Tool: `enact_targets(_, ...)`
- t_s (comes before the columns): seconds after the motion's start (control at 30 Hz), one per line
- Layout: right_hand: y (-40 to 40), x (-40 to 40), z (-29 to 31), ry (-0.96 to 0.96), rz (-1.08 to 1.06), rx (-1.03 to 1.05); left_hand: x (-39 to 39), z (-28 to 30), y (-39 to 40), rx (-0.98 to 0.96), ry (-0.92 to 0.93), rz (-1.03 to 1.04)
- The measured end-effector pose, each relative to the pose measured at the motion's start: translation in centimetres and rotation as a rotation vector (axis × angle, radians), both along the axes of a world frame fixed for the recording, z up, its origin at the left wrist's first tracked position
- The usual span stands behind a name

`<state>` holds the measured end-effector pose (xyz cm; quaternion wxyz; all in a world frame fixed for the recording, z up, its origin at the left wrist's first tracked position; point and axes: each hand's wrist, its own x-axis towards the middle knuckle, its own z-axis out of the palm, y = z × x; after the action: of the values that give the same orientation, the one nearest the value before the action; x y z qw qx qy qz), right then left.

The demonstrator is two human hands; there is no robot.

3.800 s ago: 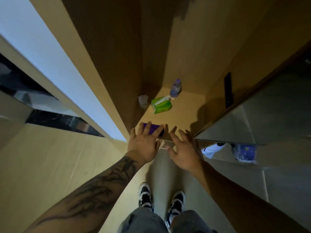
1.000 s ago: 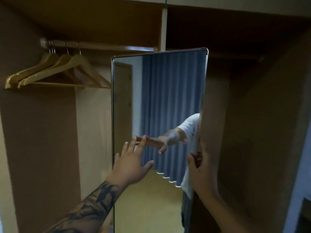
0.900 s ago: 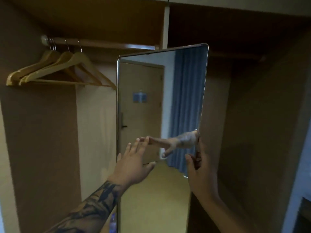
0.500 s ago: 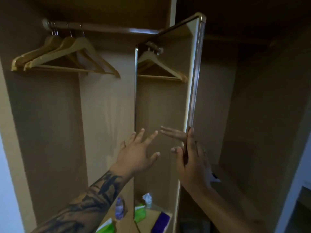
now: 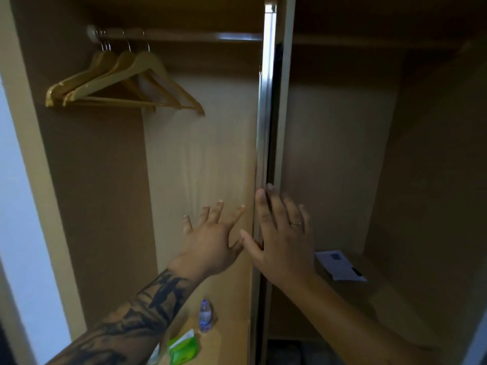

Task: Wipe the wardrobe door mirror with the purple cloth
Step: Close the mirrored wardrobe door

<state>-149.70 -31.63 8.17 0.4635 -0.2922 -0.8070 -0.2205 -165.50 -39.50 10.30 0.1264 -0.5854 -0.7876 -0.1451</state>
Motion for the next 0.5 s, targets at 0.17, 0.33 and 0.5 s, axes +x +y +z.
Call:
enact_targets(0.17, 1.6, -0.5, 0.2, -0.073, -0.071, -0.121, -0.8, -0.3, -0.5, 0.008, -0.012, 0.026)
enact_targets(0.33, 2.9, -1.6, 0.7, -0.123, -0.109, -0.203, -0.9, -0.3, -0.6, 0.008, -0.016, 0.033)
enact_targets(0.5, 4.1, -2.3, 1.3, -0.187, -0.149, -0.205, -1.2, -0.2, -0.2, 0.02, 0.005, 0.044)
